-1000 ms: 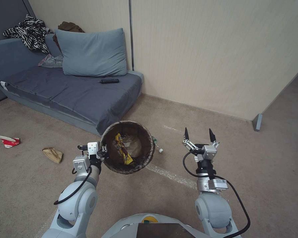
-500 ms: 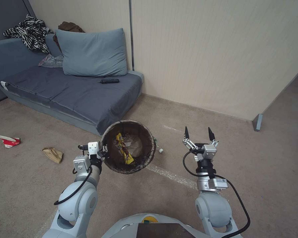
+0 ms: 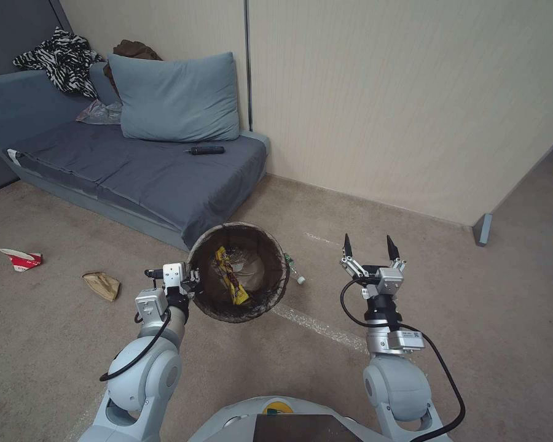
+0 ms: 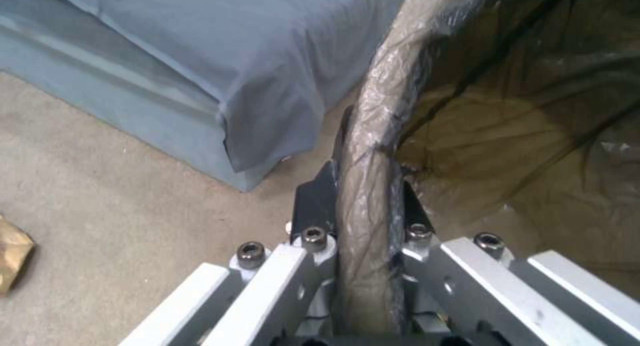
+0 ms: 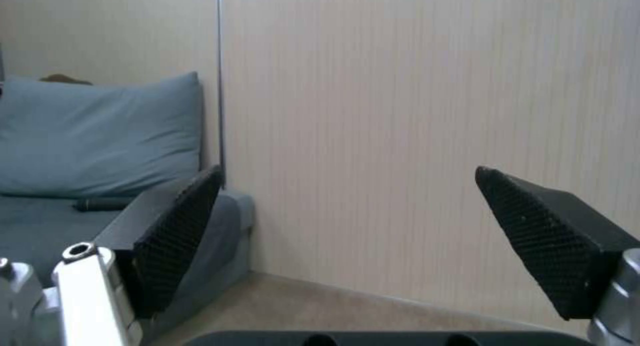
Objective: Pick up the trash bin, then pick up the garbage from the floor and place it into the trash bin.
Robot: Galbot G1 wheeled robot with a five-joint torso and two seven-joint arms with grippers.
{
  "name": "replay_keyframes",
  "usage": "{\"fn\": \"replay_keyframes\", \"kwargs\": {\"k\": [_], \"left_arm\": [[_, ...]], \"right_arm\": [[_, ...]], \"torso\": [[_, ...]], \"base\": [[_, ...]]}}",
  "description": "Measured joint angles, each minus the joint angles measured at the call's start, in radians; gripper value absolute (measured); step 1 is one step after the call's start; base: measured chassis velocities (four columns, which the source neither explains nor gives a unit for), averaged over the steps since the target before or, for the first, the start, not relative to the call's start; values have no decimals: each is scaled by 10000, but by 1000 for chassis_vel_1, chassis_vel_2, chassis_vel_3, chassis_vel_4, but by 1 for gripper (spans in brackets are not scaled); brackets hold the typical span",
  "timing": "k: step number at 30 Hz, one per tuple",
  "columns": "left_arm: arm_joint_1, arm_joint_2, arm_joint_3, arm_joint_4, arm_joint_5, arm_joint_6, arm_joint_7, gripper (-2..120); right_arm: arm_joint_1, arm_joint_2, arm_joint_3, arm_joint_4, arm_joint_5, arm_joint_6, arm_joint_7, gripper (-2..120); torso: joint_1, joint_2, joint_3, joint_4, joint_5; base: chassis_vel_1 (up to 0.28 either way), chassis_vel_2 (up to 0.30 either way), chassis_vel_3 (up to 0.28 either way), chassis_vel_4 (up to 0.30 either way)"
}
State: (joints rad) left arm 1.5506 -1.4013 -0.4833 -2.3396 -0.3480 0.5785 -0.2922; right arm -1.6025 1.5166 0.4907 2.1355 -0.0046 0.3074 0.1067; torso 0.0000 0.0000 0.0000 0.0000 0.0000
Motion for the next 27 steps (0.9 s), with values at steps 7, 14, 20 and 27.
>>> {"fn": "replay_keyframes", "kwargs": {"k": [7,14,20,27], "left_arm": [[-2,1,-12,-12,-6,0,3,4],[-10,-4,-16,-14,-7,0,6,4],[-12,-4,-18,-4,-4,0,8,4],[-10,-3,-37,17,43,-97,65,4]], "right_arm": [[-4,21,-3,7,0,-6,-4,92],[-25,36,-2,23,0,-12,-15,92],[-28,49,-9,25,-8,-16,-26,92],[-7,42,-6,32,13,27,-164,92]], "torso": [[0,0,0,0,0],[0,0,0,1,0],[0,0,0,1,0],[0,0,0,3,0]], "base": [[0,0,0,0],[53,58,52,62],[63,70,68,80],[54,57,52,59]]}}
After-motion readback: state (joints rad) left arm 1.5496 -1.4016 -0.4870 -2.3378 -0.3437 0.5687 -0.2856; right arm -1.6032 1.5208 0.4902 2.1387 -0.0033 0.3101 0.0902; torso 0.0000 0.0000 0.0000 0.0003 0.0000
